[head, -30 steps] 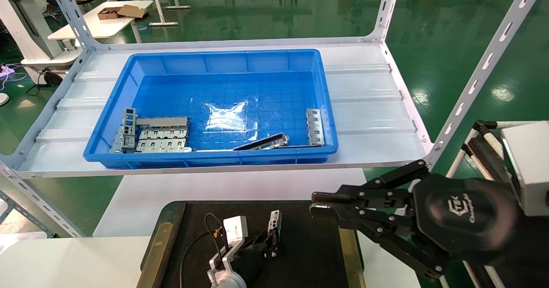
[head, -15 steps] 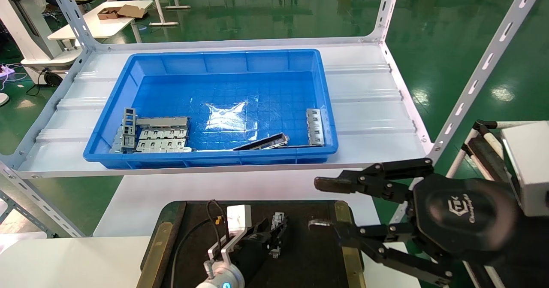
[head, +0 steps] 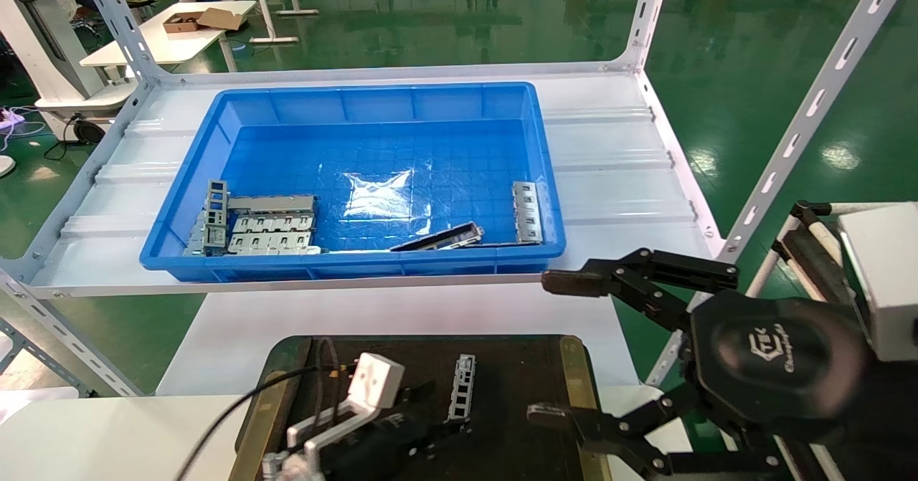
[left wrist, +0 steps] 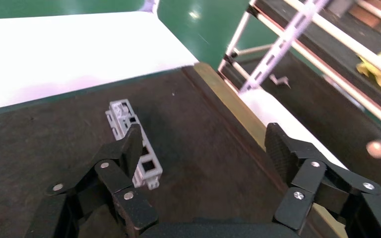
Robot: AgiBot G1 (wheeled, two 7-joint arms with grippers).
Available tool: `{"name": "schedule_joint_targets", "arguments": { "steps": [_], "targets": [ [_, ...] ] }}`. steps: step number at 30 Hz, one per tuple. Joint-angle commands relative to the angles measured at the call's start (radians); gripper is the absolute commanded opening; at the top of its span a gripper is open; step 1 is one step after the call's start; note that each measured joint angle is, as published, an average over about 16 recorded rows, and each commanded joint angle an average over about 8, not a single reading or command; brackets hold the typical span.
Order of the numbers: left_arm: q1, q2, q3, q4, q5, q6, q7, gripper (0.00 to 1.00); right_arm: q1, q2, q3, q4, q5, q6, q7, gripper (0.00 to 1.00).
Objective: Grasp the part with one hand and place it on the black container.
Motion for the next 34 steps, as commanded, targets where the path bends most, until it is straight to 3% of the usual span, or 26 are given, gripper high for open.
{"name": "schedule_joint_targets", "arguments": {
  "steps": [1, 11, 19, 25, 34],
  "targets": [
    [0.002, -0.037, -0.026, -0.01, 0.01, 0.074, 0.01, 1.0, 0.0, 0.0, 0.0, 0.0, 0.0, 0.0, 0.0, 1.0],
    [0.059, -0.145, -0.218, 0.019, -0.113, 0.454, 0.23, 1.0, 0.0, 0.0, 0.0, 0.0, 0.0, 0.0, 0.0, 1.0],
    [0.056, -0.186, -0.291, 0.11, -0.183, 0.686, 0.363, 1.0, 0.0, 0.0, 0.0, 0.0, 0.0, 0.0, 0.0, 1.0],
    [0.031, -0.19, -0.307, 0.17, -0.204, 0.772, 0.391, 1.0, 0.0, 0.0, 0.0, 0.0, 0.0, 0.0, 0.0, 1.0],
    [0.013, -0.178, -0.308, 0.207, -0.206, 0.809, 0.403, 1.0, 0.0, 0.0, 0.0, 0.0, 0.0, 0.0, 0.0, 1.0]
  ]
}}
